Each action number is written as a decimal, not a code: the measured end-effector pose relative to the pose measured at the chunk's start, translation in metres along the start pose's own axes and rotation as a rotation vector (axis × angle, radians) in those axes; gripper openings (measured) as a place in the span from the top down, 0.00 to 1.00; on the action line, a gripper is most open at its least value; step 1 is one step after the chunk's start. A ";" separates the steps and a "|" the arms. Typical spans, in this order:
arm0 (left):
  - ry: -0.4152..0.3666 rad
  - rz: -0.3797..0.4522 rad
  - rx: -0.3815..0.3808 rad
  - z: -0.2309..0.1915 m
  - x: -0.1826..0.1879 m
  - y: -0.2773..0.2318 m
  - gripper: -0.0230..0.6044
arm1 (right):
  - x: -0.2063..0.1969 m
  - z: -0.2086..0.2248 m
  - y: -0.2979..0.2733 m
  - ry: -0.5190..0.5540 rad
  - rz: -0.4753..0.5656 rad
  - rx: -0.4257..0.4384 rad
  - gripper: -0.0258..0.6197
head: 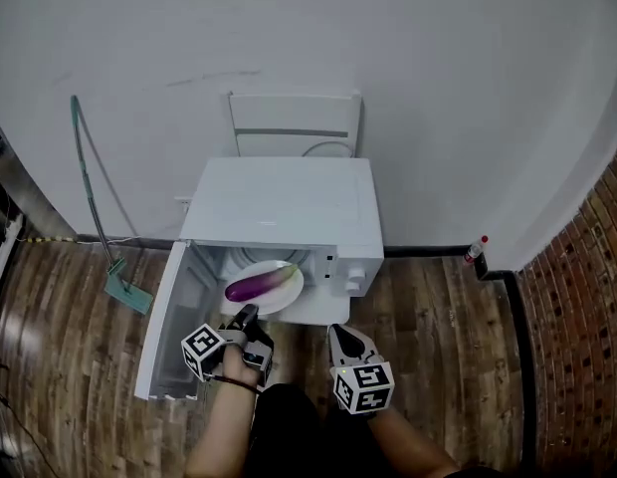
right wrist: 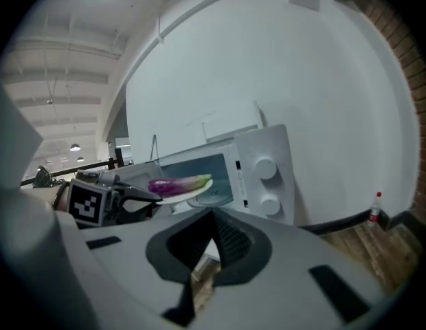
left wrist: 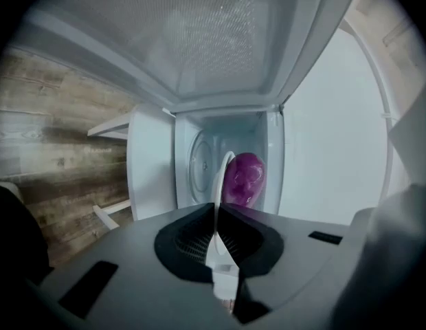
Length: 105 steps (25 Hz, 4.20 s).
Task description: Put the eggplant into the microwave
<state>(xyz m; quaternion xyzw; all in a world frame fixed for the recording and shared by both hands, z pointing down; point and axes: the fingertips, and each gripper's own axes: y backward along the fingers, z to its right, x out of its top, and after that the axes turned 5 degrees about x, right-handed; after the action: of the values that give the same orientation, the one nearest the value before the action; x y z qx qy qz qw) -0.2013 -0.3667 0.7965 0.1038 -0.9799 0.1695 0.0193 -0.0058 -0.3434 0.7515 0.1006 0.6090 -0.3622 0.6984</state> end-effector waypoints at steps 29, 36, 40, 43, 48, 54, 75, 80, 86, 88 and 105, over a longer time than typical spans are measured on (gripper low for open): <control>-0.112 -0.039 0.107 0.004 0.075 -0.150 0.94 | -0.089 0.057 0.012 0.010 -0.008 -0.144 0.94; -0.191 -0.033 0.175 0.000 0.073 -0.159 0.94 | -0.095 0.068 0.024 0.000 -0.015 -0.177 0.94; -0.277 -0.027 0.215 -0.002 0.071 -0.159 0.93 | -0.096 0.069 0.026 -0.011 -0.009 -0.177 0.94; -0.430 -0.015 0.256 0.000 0.071 -0.159 0.90 | -0.100 0.064 0.027 -0.009 -0.011 -0.168 0.94; -0.731 0.021 0.382 0.002 0.074 -0.159 0.80 | -0.105 0.061 0.031 -0.006 -0.010 -0.154 0.94; -1.075 0.110 0.509 0.005 0.081 -0.157 0.55 | -0.112 0.066 0.036 -0.017 -0.015 -0.161 0.94; -1.539 0.172 0.165 0.038 -0.003 -0.057 0.97 | -0.071 0.045 -0.022 0.043 0.043 -0.063 0.94; -1.544 0.068 0.167 0.073 -0.028 -0.018 0.97 | 0.003 0.018 -0.018 0.023 0.042 -0.061 0.94; -1.506 -0.021 0.156 0.181 -0.064 0.041 0.97 | 0.144 -0.043 0.012 0.065 0.035 -0.008 0.94; -1.516 -0.018 0.151 0.230 -0.074 0.065 0.97 | 0.197 -0.063 0.030 0.066 0.043 0.006 0.94; -1.455 0.100 0.113 0.430 -0.136 0.215 0.97 | 0.386 -0.143 0.164 0.137 0.101 0.084 0.94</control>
<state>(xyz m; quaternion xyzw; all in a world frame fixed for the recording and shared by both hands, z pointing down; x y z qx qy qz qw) -0.1148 -0.2864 0.3109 0.1463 -0.7379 0.1088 -0.6499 -0.0157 -0.2905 0.3121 0.1850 0.6338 -0.3440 0.6676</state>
